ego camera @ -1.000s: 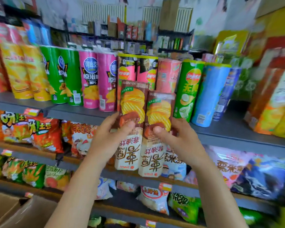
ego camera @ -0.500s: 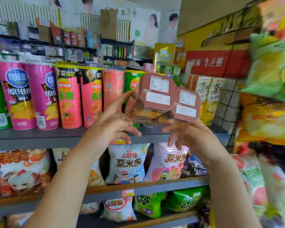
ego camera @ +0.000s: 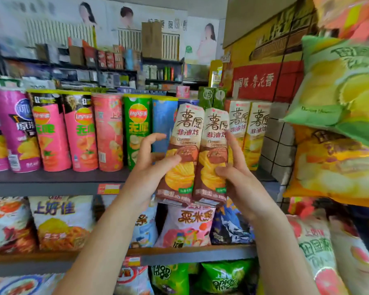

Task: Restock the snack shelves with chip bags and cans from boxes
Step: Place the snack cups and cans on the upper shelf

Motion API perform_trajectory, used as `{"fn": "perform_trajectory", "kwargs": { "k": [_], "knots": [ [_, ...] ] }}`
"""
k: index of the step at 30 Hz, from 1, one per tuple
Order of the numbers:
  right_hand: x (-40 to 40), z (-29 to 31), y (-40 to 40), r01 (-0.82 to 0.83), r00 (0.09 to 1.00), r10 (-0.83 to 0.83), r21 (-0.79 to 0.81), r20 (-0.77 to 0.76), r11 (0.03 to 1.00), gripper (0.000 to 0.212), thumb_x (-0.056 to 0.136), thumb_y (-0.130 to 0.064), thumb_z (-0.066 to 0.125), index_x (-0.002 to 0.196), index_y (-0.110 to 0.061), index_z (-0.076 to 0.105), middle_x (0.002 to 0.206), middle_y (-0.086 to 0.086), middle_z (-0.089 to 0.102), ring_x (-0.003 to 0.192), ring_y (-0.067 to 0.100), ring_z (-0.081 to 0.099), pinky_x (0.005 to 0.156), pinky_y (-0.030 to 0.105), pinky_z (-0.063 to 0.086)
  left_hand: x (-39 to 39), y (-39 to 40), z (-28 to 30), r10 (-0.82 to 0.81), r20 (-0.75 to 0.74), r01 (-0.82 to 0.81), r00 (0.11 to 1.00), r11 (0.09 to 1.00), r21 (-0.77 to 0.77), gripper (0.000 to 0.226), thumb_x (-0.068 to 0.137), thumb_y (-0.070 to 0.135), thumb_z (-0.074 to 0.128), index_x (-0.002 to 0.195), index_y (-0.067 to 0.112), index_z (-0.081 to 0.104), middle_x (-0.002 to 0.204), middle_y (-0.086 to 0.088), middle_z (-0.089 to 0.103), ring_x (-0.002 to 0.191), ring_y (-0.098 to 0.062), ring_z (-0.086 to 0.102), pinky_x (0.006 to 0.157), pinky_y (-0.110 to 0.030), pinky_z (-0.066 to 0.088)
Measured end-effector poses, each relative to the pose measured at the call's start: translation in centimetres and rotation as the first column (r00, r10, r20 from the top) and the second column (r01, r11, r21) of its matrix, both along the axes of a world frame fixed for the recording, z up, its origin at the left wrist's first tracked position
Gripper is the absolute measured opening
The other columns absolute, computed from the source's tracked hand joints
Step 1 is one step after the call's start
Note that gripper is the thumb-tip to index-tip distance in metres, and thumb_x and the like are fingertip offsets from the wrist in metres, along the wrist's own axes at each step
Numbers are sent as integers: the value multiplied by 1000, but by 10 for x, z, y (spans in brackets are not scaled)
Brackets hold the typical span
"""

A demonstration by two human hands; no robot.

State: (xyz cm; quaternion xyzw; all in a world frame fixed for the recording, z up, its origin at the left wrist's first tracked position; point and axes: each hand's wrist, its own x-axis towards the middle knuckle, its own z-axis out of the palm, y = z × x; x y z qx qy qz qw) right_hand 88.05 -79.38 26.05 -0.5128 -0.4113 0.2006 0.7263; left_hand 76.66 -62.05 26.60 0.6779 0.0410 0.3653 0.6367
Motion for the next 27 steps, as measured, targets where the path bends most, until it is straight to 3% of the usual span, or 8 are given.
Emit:
{"fn": "perform_trajectory", "kwargs": {
  "k": [4, 8, 12, 17, 19, 23, 25, 27],
  "knots": [
    [23, -7, -2, 80, 994, -79, -6, 77, 997, 89, 89, -25, 70, 152, -56, 15, 130, -17, 64, 121, 10, 63, 105, 44, 47, 28, -29, -12, 70, -7, -70, 998, 995, -66, 53, 75, 15, 83, 115, 40, 60, 111, 0, 74, 96, -13, 73, 83, -36, 57],
    [38, -10, -5, 107, 992, -109, 25, 71, 994, 82, 70, -53, 77, 143, -35, 44, 129, -6, 67, 119, 17, 64, 107, 51, 46, 52, -44, -18, 203, 49, -196, 978, 974, -117, 50, 83, 10, 76, 127, 25, 59, 104, 8, 76, 97, -9, 72, 73, -21, 57],
    [49, -9, -9, 16, 998, -23, 107, 65, 994, 61, 73, -48, 73, 130, -29, 59, 121, 0, 71, 113, 22, 67, 98, 45, 53, 65, -53, -14, 275, 110, -266, 955, 960, -88, 62, 88, 21, 71, 144, 29, 45, 113, 18, 71, 103, 3, 67, 76, -14, 53],
    [48, -2, -2, -72, 997, 68, 137, 37, 988, 24, 89, -32, 70, 112, -27, 72, 112, 3, 75, 104, 20, 71, 86, 31, 57, 81, -53, -8, 255, 48, -256, 966, 967, 6, 74, 81, 80, 49, 146, 48, 38, 142, 21, 53, 131, -5, 52, 110, -44, 42],
    [46, 2, -1, -89, 996, 84, 141, 40, 986, 27, 89, -31, 67, 115, -26, 70, 113, 5, 74, 105, 22, 71, 88, 33, 58, 87, -54, -2, 196, 24, -197, 980, 980, 36, 83, 79, 82, 50, 150, 45, 32, 144, 17, 52, 133, -10, 52, 106, -42, 45],
    [46, 12, 1, -72, 994, 60, 124, 95, 990, 32, 92, -30, 64, 125, -28, 64, 122, 4, 71, 116, 24, 66, 103, 45, 51, 97, -42, 13, 179, 74, -185, 981, 980, 78, 100, 72, 67, 67, 151, 16, 35, 115, 8, 63, 124, -23, 59, 77, -13, 51],
    [50, 15, 1, -42, 984, 18, 130, 176, 991, 38, 95, -31, 61, 132, -27, 59, 126, -1, 69, 119, 18, 64, 102, 38, 52, 104, -46, 21, 132, 72, -138, 989, 988, 73, 107, 59, 70, 75, 151, 36, 34, 129, 11, 62, 122, -13, 61, 90, -26, 53],
    [54, 16, 1, -5, 971, -32, 153, 238, 988, 43, 93, -33, 57, 136, -29, 54, 127, -8, 68, 118, 11, 63, 97, 26, 52, 104, -49, 21, 39, 81, -46, 996, 995, 84, 79, 60, 56, 76, 131, 62, 40, 128, 24, 62, 121, -5, 61, 96, -34, 52]
  ]
}}
